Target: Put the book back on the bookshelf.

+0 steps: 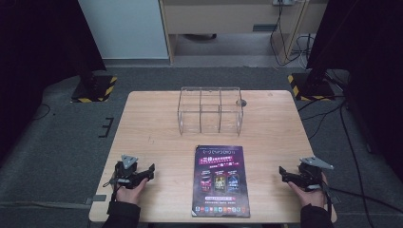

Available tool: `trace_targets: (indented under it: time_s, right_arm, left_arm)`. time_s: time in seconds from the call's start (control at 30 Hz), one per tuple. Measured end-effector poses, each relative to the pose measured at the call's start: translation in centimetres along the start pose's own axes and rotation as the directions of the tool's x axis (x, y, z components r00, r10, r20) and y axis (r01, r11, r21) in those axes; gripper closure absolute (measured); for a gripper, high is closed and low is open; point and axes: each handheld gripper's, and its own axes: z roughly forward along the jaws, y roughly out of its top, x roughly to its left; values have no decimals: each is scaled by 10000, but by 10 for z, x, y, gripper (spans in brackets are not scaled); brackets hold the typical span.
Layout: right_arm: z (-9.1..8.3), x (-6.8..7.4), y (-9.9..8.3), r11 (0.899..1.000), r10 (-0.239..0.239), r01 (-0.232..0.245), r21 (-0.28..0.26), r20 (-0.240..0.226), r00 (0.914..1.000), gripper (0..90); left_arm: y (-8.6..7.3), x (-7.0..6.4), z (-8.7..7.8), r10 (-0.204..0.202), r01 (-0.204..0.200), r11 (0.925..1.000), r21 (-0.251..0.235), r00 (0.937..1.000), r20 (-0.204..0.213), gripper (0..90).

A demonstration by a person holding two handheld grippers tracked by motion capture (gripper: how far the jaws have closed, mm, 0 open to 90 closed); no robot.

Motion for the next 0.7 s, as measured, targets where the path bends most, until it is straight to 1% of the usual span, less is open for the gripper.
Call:
trace_targets:
  time_s: [0.07,0.1,0.13,0.17,0.2,0.23,0.3,0.4,0.43,0.47,0.5,0.53,0.6,0.63,0.67,0.7]
  right_arm:
    - [-4,1,1,9997,62,-63,-243,-49,10000,89]
    - [-4,1,1,9997,62,-63,-243,-49,10000,89]
    - [-7,2,3,9994,107,-111,-339,-131,9999,94]
    - [-7,2,3,9994,107,-111,-339,-131,9999,94]
    - [-10,3,5,9988,101,-111,-482,-216,9997,99]
    - [-11,5,6,9984,178,-191,-527,-251,9995,103]
    - [-13,8,8,9978,59,-83,-661,-370,9993,111]
    - [-17,16,13,9966,-11,-33,-828,-525,9986,116]
    - [-18,18,15,9965,-52,6,-830,-562,9984,117]
    - [-19,21,17,9959,-92,34,-899,-651,9978,118]
    - [-19,21,17,9959,-92,34,-899,-651,9978,118]
    - [-20,23,18,9958,-64,0,-919,-698,9975,118]
    - [-21,30,22,9952,-151,69,-975,-837,9964,121]
    - [-21,35,25,9951,-291,202,-970,-907,9954,123]
    - [-21,38,27,9950,-374,281,-959,-968,9946,129]
    - [-21,41,29,9948,-417,317,-963,-1032,9938,131]
  left_arm:
    - [1,-2,-4,-127,130,9996,-248,9998,134,208]
    - [1,-2,-4,-127,130,9996,-248,9998,134,218]
    - [2,-3,-6,-240,248,9990,-372,9995,226,223]
    - [2,-3,-8,-303,314,9986,-415,9991,282,223]
    - [3,-4,-10,-373,392,9979,-520,9986,375,238]
    - [4,-6,-12,-440,471,9964,-699,9980,462,241]
    - [5,-9,-15,-456,505,9951,-855,9972,590,248]
    - [7,-15,-17,-437,525,9939,-970,9949,909,249]
    - [7,-15,-17,-437,525,9939,-970,9949,909,249]
    - [8,-18,-16,-414,513,9938,-982,9941,1006,249]
    - [8,-20,-16,-372,472,9941,-973,9940,1028,249]
    - [8,-24,-15,-292,398,9944,-983,9939,1065,250]
    - [10,-29,-15,-237,361,9943,-1006,9923,1214,250]
    - [11,-32,-15,-142,282,9941,-1048,9912,1319,249]
    - [11,-32,-15,-142,282,9941,-1048,9912,1319,245]
    - [12,-37,-16,-18,162,9946,-1026,9903,1387,240]
